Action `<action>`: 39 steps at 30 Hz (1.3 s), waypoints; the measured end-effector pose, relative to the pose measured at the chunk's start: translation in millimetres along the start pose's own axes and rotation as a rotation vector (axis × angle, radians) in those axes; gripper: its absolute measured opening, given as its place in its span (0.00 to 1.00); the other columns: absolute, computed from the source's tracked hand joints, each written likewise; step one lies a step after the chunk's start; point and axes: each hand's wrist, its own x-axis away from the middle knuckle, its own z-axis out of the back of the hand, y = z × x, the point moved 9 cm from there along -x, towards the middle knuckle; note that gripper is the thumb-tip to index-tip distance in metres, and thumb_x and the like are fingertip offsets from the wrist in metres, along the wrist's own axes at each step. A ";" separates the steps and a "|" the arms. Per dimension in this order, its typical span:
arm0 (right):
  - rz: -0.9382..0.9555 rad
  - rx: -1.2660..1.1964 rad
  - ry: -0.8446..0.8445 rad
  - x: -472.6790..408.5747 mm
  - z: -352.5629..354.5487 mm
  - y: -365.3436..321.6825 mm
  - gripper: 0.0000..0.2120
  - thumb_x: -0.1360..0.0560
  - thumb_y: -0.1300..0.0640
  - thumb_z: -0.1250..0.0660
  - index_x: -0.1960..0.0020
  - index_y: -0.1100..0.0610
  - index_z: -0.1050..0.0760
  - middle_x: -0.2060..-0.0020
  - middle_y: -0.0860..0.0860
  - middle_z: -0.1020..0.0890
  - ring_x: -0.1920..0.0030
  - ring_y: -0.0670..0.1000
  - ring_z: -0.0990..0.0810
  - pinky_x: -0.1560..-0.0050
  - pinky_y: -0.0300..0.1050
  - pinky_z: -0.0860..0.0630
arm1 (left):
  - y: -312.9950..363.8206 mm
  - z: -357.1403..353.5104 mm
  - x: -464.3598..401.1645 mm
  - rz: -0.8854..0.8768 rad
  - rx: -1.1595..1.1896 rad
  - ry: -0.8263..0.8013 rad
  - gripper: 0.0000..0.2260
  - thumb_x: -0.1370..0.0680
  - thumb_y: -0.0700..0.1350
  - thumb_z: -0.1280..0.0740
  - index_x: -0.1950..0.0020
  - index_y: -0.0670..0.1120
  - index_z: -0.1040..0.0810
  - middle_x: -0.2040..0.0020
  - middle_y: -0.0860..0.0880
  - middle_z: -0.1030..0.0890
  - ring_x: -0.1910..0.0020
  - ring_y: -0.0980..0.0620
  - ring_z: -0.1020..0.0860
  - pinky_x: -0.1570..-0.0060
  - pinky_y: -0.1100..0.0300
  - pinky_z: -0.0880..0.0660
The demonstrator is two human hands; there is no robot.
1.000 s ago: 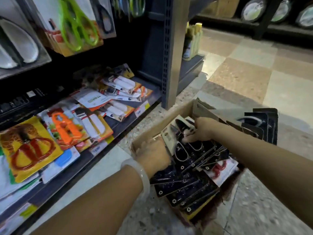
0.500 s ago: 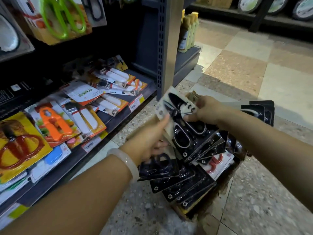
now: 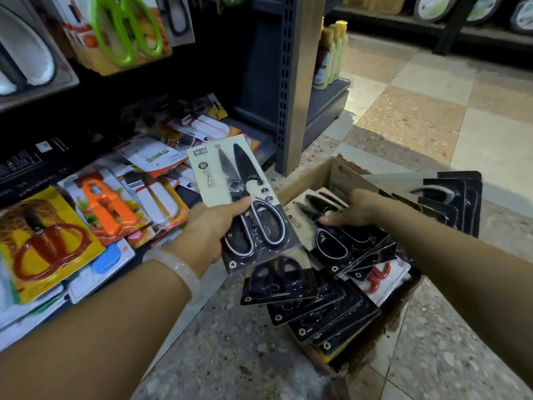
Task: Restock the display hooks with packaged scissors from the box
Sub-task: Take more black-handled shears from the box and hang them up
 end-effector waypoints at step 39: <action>1.106 -0.935 -0.412 373.0 -135.3 -540.2 0.18 0.34 0.69 0.26 0.51 0.55 0.28 0.55 0.55 0.18 0.55 0.52 0.20 0.49 0.48 0.24 | 57.6 553.1 336.5 -0.628 0.206 0.665 0.23 0.42 0.39 0.25 0.48 0.40 0.21 0.51 0.37 0.16 0.50 0.38 0.18 0.41 0.39 0.25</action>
